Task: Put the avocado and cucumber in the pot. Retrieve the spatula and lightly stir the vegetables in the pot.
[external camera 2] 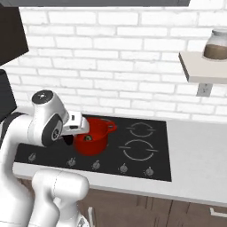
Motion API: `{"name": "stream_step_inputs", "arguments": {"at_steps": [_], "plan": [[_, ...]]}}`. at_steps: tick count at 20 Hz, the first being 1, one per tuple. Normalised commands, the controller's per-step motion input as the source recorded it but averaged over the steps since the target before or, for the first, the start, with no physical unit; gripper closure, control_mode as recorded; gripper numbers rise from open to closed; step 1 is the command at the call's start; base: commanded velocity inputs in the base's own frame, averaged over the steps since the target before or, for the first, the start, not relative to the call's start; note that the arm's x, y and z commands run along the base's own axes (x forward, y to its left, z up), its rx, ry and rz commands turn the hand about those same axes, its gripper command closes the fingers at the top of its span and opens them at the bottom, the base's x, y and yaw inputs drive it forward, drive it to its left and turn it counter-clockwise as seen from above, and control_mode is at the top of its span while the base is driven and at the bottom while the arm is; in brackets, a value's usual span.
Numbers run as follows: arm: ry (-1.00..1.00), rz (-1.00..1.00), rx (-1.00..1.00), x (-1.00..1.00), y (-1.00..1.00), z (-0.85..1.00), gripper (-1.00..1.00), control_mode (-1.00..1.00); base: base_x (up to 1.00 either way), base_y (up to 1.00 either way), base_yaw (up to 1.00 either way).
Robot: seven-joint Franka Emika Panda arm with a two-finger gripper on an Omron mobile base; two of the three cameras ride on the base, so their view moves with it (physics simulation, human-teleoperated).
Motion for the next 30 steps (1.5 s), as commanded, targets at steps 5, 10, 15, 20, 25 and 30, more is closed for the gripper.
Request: {"name": "stream_step_inputs", "arguments": {"at_steps": [5, 10, 15, 20, 25, 30], "plan": [[0.17, -0.01, 0.02, 0.92, 0.04, -0.35, 1.00, -1.00, 0.00, 0.00, 0.00], [0.07, 0.00, 0.05, 0.83, 0.00, -0.37, 1.00, -1.00, 0.00, 0.00, 0.00], [0.15, 0.00, 0.00, 0.88, 0.00, -0.54, 1.00, -1.00, 0.00, 0.00, 0.00], [0.08, 0.00, 0.00, 0.63, 0.00, -0.53, 1.00, -1.00, 0.00, 0.00, 0.00], [0.02, 0.00, 0.00, 0.23, 0.00, -0.25, 1.00, -1.00, 0.00, 0.00, 0.00], [0.00, 0.00, 0.00, 0.02, 0.01, -0.24, 1.00, -1.00, 0.00, 0.00, 0.00]]}}
